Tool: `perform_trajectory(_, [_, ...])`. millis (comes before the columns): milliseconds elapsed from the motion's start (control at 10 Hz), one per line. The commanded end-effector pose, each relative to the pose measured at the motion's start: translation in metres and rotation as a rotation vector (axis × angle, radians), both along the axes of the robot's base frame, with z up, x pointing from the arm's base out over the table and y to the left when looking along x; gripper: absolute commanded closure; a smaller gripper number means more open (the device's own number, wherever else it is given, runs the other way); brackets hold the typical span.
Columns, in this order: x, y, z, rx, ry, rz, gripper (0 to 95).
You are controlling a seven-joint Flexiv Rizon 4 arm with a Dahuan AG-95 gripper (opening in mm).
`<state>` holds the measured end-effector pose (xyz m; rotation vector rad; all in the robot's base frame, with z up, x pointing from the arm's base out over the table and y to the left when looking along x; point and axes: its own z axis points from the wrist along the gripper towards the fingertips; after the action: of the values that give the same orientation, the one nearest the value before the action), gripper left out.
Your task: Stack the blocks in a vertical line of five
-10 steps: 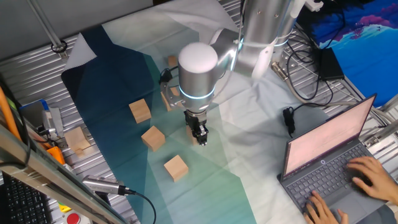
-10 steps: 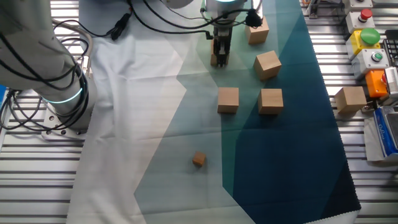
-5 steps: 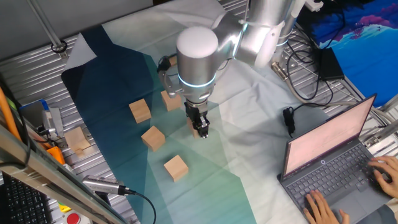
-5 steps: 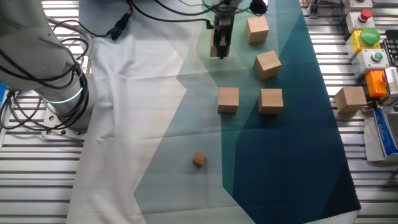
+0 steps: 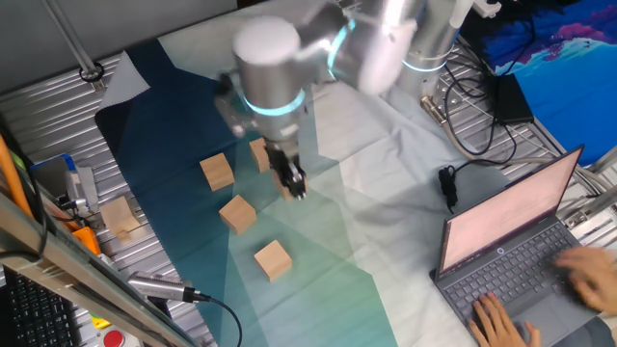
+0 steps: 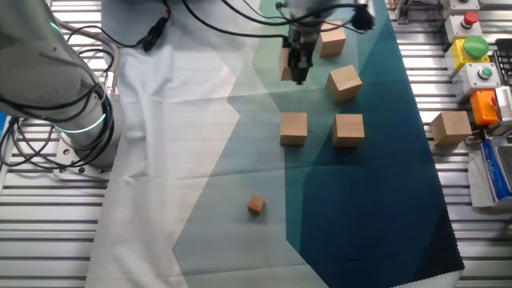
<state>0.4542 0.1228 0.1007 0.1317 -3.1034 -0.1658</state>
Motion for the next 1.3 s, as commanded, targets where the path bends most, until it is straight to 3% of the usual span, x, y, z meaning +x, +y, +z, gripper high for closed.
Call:
perform_trajectory(100, [0.012, -0.019, 0.014, -0.002, 0.032, 0.022, 95.0])
perform_trajectory(500, [0.020, -0.050, 0.016, -0.020, 0.030, 0.025, 95.0])
perform_trajectory(700, [0.019, -0.067, 0.006, -0.027, 0.022, 0.023, 95.0])
perform_trajectory(1000, [0.018, -0.080, -0.004, -0.075, 0.018, 0.036, 95.0])
perform_trajectory(1300, [0.015, -0.094, -0.011, -0.088, 0.014, 0.060, 95.0])
